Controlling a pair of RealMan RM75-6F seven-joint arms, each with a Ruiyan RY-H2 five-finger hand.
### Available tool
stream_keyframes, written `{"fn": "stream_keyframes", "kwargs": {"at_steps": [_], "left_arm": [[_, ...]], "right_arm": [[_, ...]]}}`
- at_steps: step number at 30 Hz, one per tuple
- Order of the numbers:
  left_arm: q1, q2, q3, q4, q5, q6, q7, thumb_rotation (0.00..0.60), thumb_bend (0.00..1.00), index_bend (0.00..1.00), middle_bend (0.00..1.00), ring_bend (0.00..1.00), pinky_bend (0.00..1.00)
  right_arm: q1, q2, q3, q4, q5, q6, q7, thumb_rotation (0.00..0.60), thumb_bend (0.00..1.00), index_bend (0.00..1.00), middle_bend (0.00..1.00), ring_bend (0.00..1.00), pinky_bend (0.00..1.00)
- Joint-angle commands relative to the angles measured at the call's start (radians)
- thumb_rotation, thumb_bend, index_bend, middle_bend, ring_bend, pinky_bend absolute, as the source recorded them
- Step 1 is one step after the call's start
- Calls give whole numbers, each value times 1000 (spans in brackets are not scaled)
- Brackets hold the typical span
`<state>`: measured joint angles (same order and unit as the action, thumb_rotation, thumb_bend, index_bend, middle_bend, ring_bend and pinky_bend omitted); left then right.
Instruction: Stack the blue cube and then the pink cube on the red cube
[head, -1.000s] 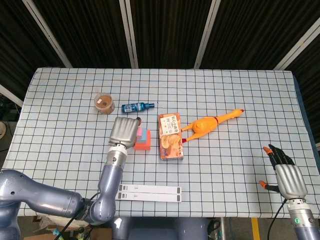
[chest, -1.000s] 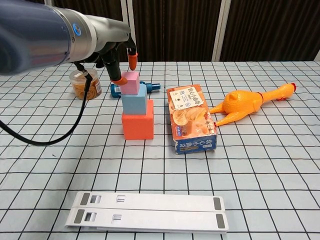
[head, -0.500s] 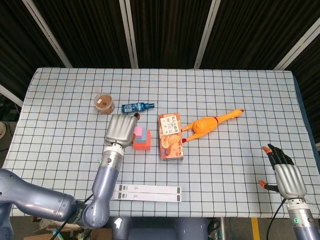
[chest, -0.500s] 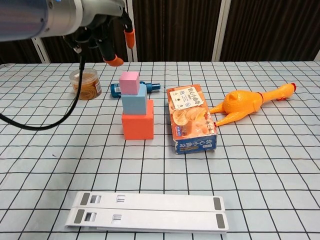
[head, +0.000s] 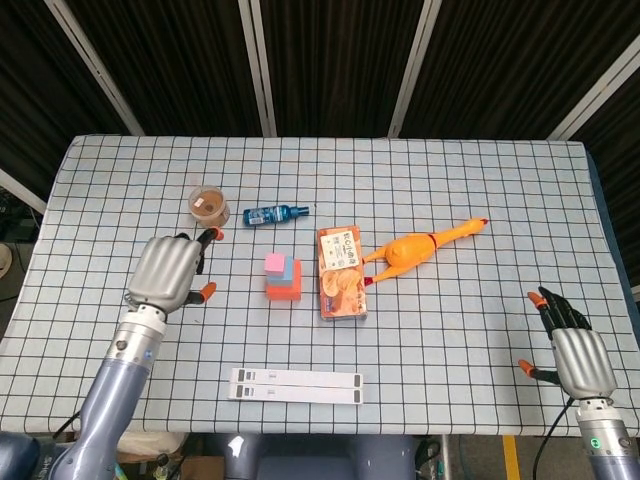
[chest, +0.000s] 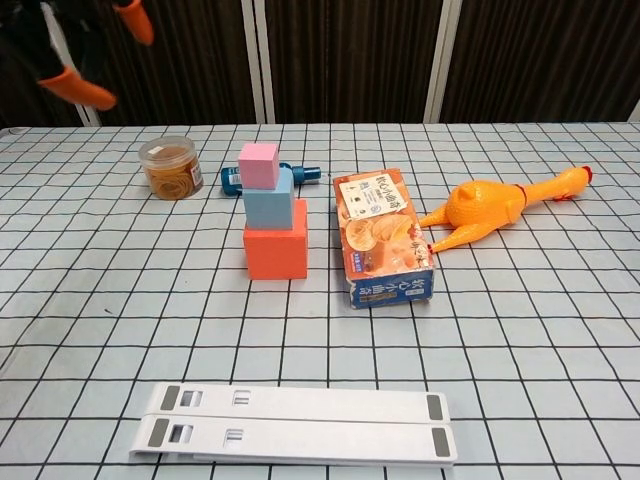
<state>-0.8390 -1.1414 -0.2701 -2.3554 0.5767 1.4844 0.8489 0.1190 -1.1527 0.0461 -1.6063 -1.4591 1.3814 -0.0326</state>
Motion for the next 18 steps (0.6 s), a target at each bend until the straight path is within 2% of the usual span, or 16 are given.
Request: {"fn": "stream_keyframes", "kwargs": {"at_steps": [1,4,7,9,12,15,18], "left_arm": [[366,220,333,32,495,-99,-362,600,199,153,292,177,219],[472,184,396,193,630,-61,-502,600,188,86,185,85,120],[549,104,415,357,715,-8,-620,600,187,54,112,24,69],[584,55,420,444,737,18,-643,600,175,44,79,3,31],[601,19,419,519,708,7,-568,600,164,24,64,0,10],[616,-5,393,527,681,37,-477,600,164,17,70,0,10],[627,-15,384,526,678,37,-466,600,164,12,73,0,10]], "right_arm": [[0,1,0,-5,-2,3,-11,600,160,102,74,103,213],[-4,1,3,-7,6,11,-37,600,161,102,74,103,213],[-6,0,6,-8,14,15,-56,600,160,102,74,103,213],[-7,2,6,-10,19,12,-55,600,160,102,74,103,213],[-5,4,7,-8,24,5,-56,600,161,102,74,103,213],[-2,4,8,-13,18,5,-57,600,161,102,74,103,213],[1,0,8,-15,14,4,-54,600,160,102,74,103,213]]}}
